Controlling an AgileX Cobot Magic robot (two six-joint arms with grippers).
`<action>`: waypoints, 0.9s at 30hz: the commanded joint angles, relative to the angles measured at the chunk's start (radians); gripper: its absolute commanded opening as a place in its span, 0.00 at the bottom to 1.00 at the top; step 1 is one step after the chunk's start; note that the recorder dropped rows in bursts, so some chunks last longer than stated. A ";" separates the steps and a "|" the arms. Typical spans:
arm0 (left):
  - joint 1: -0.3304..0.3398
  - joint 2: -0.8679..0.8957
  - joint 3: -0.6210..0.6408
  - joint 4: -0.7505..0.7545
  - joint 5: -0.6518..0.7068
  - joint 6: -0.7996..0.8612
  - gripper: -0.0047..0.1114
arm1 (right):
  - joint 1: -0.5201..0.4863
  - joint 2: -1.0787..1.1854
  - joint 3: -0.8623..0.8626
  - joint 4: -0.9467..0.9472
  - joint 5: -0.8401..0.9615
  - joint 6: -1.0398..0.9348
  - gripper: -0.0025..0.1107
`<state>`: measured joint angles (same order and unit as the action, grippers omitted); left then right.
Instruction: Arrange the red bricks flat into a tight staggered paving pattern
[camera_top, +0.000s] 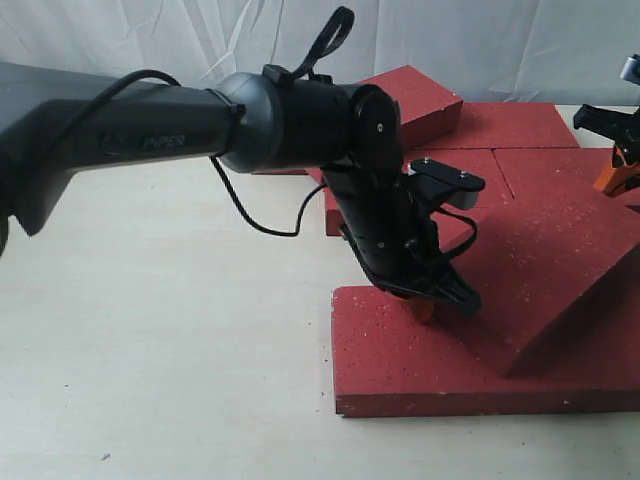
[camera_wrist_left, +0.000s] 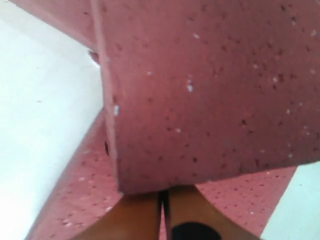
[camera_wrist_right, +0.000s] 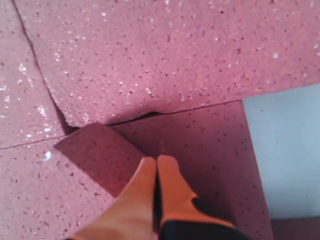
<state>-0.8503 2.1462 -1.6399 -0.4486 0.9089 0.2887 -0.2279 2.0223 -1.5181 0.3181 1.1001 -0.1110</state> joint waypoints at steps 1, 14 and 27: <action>0.067 -0.047 -0.006 0.016 0.024 -0.024 0.04 | 0.032 -0.061 -0.002 0.010 0.004 -0.001 0.02; 0.290 -0.141 -0.006 0.032 0.170 -0.024 0.04 | 0.204 -0.162 -0.002 0.010 0.040 -0.020 0.02; 0.538 -0.158 -0.003 0.120 0.272 -0.024 0.04 | 0.511 -0.162 -0.002 0.039 -0.070 -0.023 0.02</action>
<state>-0.3523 2.0011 -1.6399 -0.2971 1.1691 0.2677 0.2177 1.8678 -1.5181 0.3095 1.0740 -0.1252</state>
